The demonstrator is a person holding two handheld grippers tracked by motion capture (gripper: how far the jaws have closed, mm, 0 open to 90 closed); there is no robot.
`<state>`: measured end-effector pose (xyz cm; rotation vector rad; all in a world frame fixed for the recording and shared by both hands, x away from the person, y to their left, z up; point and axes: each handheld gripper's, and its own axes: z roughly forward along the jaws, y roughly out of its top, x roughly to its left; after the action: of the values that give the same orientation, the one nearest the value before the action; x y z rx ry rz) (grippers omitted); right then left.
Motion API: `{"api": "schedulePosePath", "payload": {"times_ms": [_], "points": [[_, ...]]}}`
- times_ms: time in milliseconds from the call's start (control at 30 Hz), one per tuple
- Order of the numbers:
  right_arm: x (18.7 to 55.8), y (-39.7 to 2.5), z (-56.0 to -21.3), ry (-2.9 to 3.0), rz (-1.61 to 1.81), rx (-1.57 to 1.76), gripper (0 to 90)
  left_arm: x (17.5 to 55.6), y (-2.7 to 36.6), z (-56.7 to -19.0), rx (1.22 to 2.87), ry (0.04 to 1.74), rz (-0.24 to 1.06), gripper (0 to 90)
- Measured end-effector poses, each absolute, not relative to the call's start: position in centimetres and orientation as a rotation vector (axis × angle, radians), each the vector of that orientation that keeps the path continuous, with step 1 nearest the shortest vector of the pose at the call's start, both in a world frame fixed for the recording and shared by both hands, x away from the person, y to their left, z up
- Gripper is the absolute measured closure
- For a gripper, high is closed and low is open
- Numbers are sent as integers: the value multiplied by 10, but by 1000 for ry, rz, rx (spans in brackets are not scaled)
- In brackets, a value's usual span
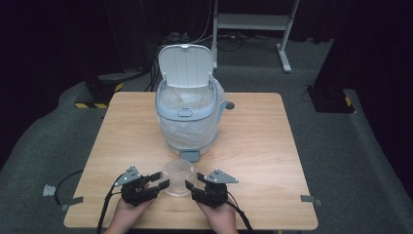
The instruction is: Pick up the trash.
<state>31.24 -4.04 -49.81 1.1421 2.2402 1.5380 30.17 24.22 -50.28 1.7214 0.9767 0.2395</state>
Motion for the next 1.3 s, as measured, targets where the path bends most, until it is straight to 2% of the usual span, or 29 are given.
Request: {"api": "schedulePosePath", "payload": {"times_ms": [33,67,200,333,767,1300], "points": [[312,-41,-498,2239,1538,1136,510,299,238,-503,1653,1013,207,517],[311,-41,-497,2236,1537,1136,534,301,243,-502,1720,972,247,541],[308,-43,-495,2224,1500,1102,671,298,242,-501,1744,963,305,664],[308,-42,-498,2227,1443,1090,744,298,241,-503,1766,964,333,740],[307,-41,-498,2216,1449,1066,750,296,246,-505,1745,928,348,756],[304,-43,-500,2208,1465,1020,754,291,242,-500,1735,894,428,757]]}}
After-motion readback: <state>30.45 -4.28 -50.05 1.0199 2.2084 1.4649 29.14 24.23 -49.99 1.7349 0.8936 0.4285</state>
